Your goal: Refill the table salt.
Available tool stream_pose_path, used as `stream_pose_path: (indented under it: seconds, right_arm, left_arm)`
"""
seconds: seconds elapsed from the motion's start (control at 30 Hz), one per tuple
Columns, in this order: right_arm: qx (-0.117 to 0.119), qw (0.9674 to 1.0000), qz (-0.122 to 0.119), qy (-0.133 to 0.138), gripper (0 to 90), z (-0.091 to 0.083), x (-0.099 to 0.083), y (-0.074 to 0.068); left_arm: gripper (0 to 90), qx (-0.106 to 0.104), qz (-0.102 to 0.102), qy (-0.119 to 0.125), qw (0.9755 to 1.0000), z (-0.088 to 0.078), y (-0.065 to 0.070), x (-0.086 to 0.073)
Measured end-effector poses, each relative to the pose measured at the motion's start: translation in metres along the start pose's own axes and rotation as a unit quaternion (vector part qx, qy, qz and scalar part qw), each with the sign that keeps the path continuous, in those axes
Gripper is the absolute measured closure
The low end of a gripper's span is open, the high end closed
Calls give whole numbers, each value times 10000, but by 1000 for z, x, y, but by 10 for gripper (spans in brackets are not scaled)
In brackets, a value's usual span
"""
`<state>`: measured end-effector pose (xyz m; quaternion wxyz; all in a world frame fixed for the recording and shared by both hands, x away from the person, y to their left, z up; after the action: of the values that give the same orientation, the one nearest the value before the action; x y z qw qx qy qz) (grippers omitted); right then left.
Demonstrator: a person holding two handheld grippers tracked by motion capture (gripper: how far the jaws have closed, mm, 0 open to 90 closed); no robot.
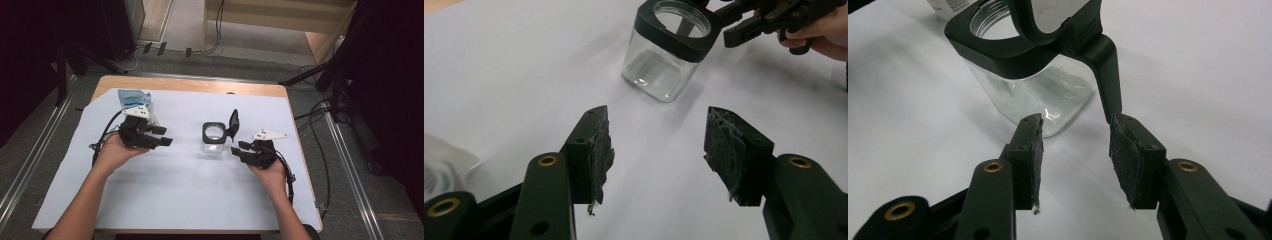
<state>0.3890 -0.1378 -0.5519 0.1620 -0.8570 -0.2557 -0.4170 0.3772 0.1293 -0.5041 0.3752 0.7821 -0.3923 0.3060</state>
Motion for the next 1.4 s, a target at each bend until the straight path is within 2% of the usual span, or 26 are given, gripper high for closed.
stream_pose_path:
  seconds: [0.2,0.27,0.47,0.53,0.83,1.03,1.17,1.27,1.4]
  right_arm:
    - [-35,10000,64,-21,585,3,1,5]
    - [-7,9998,109,-181,584,4,0,5]
    - [44,9999,56,-153,584,9,4,3]
    - [56,9998,75,-181,584,10,4,3]
    - [81,9998,29,-192,585,14,5,2]
    - [63,9997,23,-235,586,14,3,2]
    - [24,9996,1,-275,585,13,1,2]
    - [-2,9996,-6,-282,585,12,0,3]
    - [-31,9994,-45,-328,585,11,-2,2]
  left_arm:
    - [446,163,-142,160,9996,-18,-8,-5]
    - [447,240,-178,178,9994,-24,-11,-7]
    - [450,480,-324,317,9978,-44,-21,-14]
    - [451,605,-368,317,9970,-50,-26,-17]
    - [458,873,-620,542,9928,-80,-44,-24]
    - [461,1076,-677,513,9906,-94,-55,-25]
    - [460,1190,-782,671,9875,-106,-66,-24]
    - [461,1199,-808,752,9866,-107,-73,-20]
    - [464,1227,-721,668,9876,-104,-80,-14]
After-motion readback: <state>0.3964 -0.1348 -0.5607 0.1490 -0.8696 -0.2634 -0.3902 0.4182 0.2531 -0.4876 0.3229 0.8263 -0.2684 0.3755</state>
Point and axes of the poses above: each handheld gripper's, and its own axes: z roughly forward along the jaws, x roughly out of its top, y roughly to its right, the point moved 10 cm from there along z, roughly forward along the jaws, and after that the axes turned 11 degrees about -x, right-handed, at the moved point
